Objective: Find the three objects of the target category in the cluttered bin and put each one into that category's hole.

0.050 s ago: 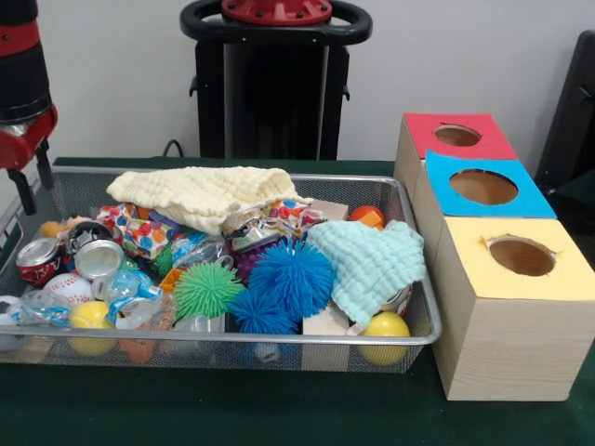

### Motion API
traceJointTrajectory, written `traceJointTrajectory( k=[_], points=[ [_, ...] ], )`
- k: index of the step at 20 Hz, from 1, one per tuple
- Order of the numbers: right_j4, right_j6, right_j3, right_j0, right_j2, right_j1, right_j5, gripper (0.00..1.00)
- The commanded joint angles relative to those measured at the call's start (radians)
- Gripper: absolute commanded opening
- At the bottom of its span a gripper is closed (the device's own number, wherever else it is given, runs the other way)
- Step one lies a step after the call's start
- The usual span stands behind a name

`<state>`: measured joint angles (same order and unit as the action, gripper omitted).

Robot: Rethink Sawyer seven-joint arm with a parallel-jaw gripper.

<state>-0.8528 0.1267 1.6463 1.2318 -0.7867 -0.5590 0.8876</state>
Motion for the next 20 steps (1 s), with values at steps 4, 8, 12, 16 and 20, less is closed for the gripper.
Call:
traceJointTrajectory(
  k=[4, 8, 12, 16, 20],
  points=[
    [-0.095, -0.199, 0.054, 0.007, -0.015, 0.121, -0.101, 1.0],
    [-0.12, -0.144, 0.05, -0.024, 0.004, 0.141, -0.132, 1.0],
    [-0.129, -0.11, 0.073, -0.036, 0.012, 0.129, -0.142, 1.0],
    [-0.14, -0.087, 0.091, -0.037, 0.018, 0.118, -0.155, 1.0],
    [-0.152, -0.104, 0.1, -0.016, 0.024, 0.106, -0.153, 1.0]
  ],
)
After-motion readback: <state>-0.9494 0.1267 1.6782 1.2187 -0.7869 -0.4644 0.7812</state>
